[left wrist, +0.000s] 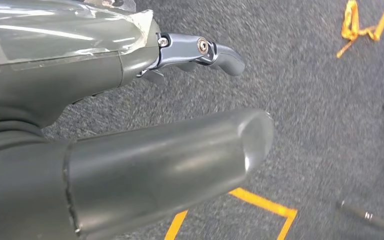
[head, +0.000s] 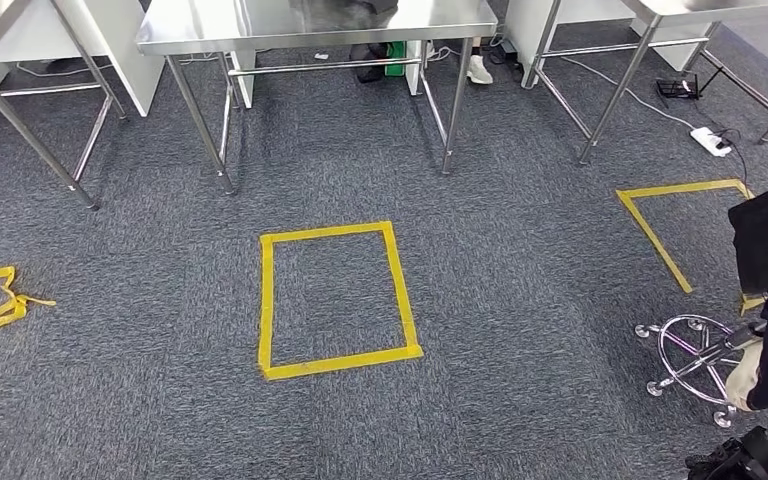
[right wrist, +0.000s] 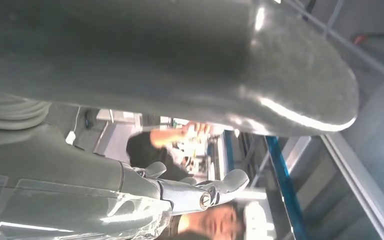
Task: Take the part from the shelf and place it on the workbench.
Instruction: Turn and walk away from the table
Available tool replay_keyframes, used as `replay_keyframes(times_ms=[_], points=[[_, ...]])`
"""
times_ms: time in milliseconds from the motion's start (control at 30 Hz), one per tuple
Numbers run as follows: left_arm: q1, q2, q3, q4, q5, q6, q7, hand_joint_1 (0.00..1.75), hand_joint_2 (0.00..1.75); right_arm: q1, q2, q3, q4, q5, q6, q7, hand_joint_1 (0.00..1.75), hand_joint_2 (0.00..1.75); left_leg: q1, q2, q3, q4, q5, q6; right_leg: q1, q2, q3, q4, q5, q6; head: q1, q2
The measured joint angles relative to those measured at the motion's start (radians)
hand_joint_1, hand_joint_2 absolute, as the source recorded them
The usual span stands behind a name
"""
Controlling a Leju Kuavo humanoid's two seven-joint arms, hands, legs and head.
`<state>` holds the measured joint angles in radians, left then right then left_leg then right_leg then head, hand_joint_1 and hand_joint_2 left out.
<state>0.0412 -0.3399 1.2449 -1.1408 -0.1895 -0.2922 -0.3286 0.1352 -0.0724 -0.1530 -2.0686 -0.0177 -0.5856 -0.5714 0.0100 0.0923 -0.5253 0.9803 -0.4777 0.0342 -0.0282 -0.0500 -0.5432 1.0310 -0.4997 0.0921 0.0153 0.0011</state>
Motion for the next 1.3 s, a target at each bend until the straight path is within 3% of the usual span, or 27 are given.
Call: replay_keyframes(times_ms=[67,133,200,267,333,367,400,433,500,567,633,700,767,833,867,900,933,1000,1033,1067,1133,1167,1233,1300], points=[[-0.001,0.001,0.004,0.000,-0.001,-0.001,-0.001,0.00,0.00,-0.001,0.002,-0.004,0.000,0.000,0.000,0.001,0.00,0.00,-0.005,0.016,0.000,0.005,-0.003,-0.013,0.006,-0.010,0.016,-0.043,0.013,-0.018,-0.002,0.000],[-0.003,0.000,0.005,0.000,-0.003,-0.005,-0.002,0.00,0.00,0.000,0.003,-0.008,0.000,0.000,0.000,0.001,0.00,0.00,-0.003,0.029,0.002,0.006,-0.004,-0.024,0.004,0.013,0.009,-0.041,0.020,-0.039,-0.003,0.000],[-0.004,0.000,0.006,0.000,-0.007,-0.010,-0.003,0.00,0.00,0.000,0.004,-0.011,0.000,-0.003,0.000,-0.001,0.00,0.00,0.004,-0.004,-0.012,0.042,-0.036,-0.033,-0.002,0.034,0.006,-0.043,0.028,-0.055,-0.005,0.000],[-0.003,0.000,0.006,0.000,-0.010,-0.013,-0.004,0.00,0.00,0.002,0.005,-0.014,0.000,-0.009,-0.001,-0.004,0.00,0.00,0.008,-0.064,-0.061,0.157,-0.109,-0.038,-0.002,0.053,0.001,-0.044,0.035,-0.068,-0.007,0.000],[-0.003,0.001,0.006,0.002,-0.013,-0.014,-0.006,0.00,0.00,0.008,0.006,-0.017,0.000,-0.016,-0.003,-0.010,0.00,0.00,0.008,-0.088,-0.115,0.278,-0.159,-0.037,0.002,0.075,-0.004,-0.043,0.039,-0.073,-0.008,0.000],[-0.003,0.001,0.006,0.003,-0.015,-0.014,-0.008,0.00,0.00,0.012,0.007,-0.019,0.000,-0.017,-0.004,-0.012,0.00,0.00,0.008,-0.091,-0.122,0.296,-0.155,-0.035,0.005,0.087,-0.005,-0.042,0.039,-0.074,-0.008,0.000],[-0.003,0.001,0.006,0.004,-0.017,-0.014,-0.010,0.00,0.00,0.016,0.007,-0.023,0.000,-0.018,-0.004,-0.014,0.00,0.00,0.008,-0.094,-0.112,0.275,-0.132,-0.032,0.006,0.101,-0.005,-0.041,0.040,-0.074,-0.008,0.000],[-0.003,0.001,0.006,0.004,-0.018,-0.015,-0.012,0.00,0.00,0.018,0.008,-0.026,0.000,-0.019,-0.005,-0.016,0.00,0.00,0.008,-0.103,-0.084,0.220,-0.096,-0.027,0.007,0.115,-0.004,-0.040,0.040,-0.074,-0.008,0.000],[-0.002,0.003,0.007,0.005,-0.020,-0.015,-0.014,0.00,0.00,0.018,0.009,-0.030,0.000,-0.019,-0.010,-0.018,0.00,0.00,0.010,-0.150,-0.021,0.090,-0.038,-0.017,0.009,0.140,-0.006,-0.035,0.041,-0.071,-0.008,0.000],[-0.003,0.006,0.007,0.005,-0.021,-0.016,-0.015,0.00,0.00,0.019,0.010,-0.033,0.000,-0.018,-0.017,-0.020,0.00,0.00,0.007,-0.177,0.005,0.030,-0.026,-0.012,0.010,0.162,-0.017,-0.032,0.046,-0.062,-0.008,0.000],[-0.006,0.008,0.007,0.006,-0.022,-0.018,-0.016,0.00,0.00,0.023,0.012,-0.035,-0.001,-0.018,-0.022,-0.021,0.00,0.00,0.003,-0.156,0.004,0.022,-0.024,-0.007,0.008,0.185,-0.032,-0.034,0.056,-0.046,-0.009,0.000],[-0.009,0.009,0.006,0.007,-0.025,-0.019,-0.018,0.00,0.00,0.029,0.014,-0.043,-0.003,-0.019,-0.026,-0.021,0.00,0.00,0.004,-0.129,0.004,0.012,-0.014,0.006,0.011,0.148,-0.053,-0.009,0.044,-0.041,-0.006,0.000],[-0.010,0.010,0.006,0.011,-0.029,-0.018,-0.021,0.00,0.00,0.034,0.016,-0.050,-0.004,-0.028,-0.030,-0.020,0.00,0.00,0.004,-0.097,0.002,0.006,-0.008,0.014,0.014,0.084,-0.102,0.094,-0.005,-0.047,-0.001,0.000],[-0.009,0.012,0.007,0.016,-0.031,-0.016,-0.026,0.00,0.00,0.045,0.020,-0.056,-0.004,-0.043,-0.031,-0.019,0.00,0.00,0.002,-0.066,-0.002,0.007,-0.007,0.015,0.014,0.064,-0.159,0.223,-0.056,-0.049,0.002,0.000],[-0.009,0.013,0.007,0.019,-0.032,-0.016,-0.027,0.00,0.00,0.053,0.023,-0.058,-0.004,-0.051,-0.029,-0.019,0.00,0.00,0.002,-0.051,-0.003,0.007,-0.007,0.015,0.013,0.061,-0.171,0.256,-0.066,-0.046,0.002,0.000],[-0.010,0.014,0.006,0.022,-0.033,-0.016,-0.029,0.00,0.00,0.059,0.025,-0.061,-0.004,-0.059,-0.027,-0.019,0.00,0.00,0.002,-0.037,-0.003,0.007,-0.007,0.015,0.012,0.058,-0.160,0.245,-0.059,-0.038,0.003,0.000],[-0.011,0.014,0.006,0.024,-0.034,-0.016,-0.030,0.00,0.00,0.065,0.027,-0.064,-0.004,-0.066,-0.024,-0.019,0.00,0.00,0.002,-0.023,-0.002,0.007,-0.008,0.015,0.011,0.049,-0.126,0.190,-0.039,-0.029,0.002,0.000],[-0.014,0.016,0.004,0.029,-0.038,-0.018,-0.031,0.00,0.00,0.074,0.032,-0.068,-0.006,-0.077,-0.019,-0.020,0.00,0.00,-0.002,0.002,0.002,0.008,-0.010,0.009,0.011,0.005,-0.034,0.035,0.006,-0.018,0.002,0.000],[-0.015,0.018,0.004,0.030,-0.039,-0.018,-0.032,0.00,0.00,0.077,0.034,-0.070,-0.008,-0.080,-0.018,-0.021,0.00,0.00,-0.005,0.012,0.004,0.008,-0.012,0.004,0.013,-0.012,-0.004,-0.018,0.020,-0.020,0.001,0.000],[-0.017,0.020,0.003,0.031,-0.040,-0.019,-0.032,0.00,0.00,0.080,0.036,-0.072,-0.009,-0.082,-0.017,-0.021,0.00,0.00,-0.008,0.021,0.007,0.009,-0.013,-0.001,0.016,-0.022,0.007,-0.041,0.026,-0.026,-0.001,0.000],[-0.023,0.022,0.001,0.033,-0.040,-0.019,-0.033,0.00,0.00,0.086,0.040,-0.078,-0.011,-0.084,-0.017,-0.022,0.00,0.00,-0.009,0.040,0.013,0.007,-0.015,-0.011,0.019,-0.003,0.000,-0.043,0.030,-0.040,-0.004,0.000],[-0.025,0.023,0.000,0.033,-0.041,-0.019,-0.033,0.00,0.00,0.089,0.041,-0.080,-0.012,-0.084,-0.017,-0.022,0.00,0.00,-0.006,0.034,0.013,0.011,-0.020,-0.018,0.014,0.008,-0.002,-0.044,0.032,-0.047,-0.005,0.000],[-0.026,0.024,-0.002,0.035,-0.041,-0.020,-0.033,0.00,0.00,0.092,0.044,-0.082,-0.016,-0.084,-0.017,-0.023,0.00,0.00,0.000,-0.019,-0.006,0.061,-0.063,-0.029,0.005,0.030,-0.002,-0.047,0.040,-0.063,-0.006,0.000],[-0.024,0.025,-0.003,0.036,-0.041,-0.019,-0.033,0.00,0.00,0.093,0.048,-0.082,-0.018,-0.084,-0.017,-0.023,0.00,0.00,0.003,-0.079,-0.063,0.191,-0.139,-0.034,0.004,0.052,-0.008,-0.047,0.047,-0.074,-0.008,0.000]])
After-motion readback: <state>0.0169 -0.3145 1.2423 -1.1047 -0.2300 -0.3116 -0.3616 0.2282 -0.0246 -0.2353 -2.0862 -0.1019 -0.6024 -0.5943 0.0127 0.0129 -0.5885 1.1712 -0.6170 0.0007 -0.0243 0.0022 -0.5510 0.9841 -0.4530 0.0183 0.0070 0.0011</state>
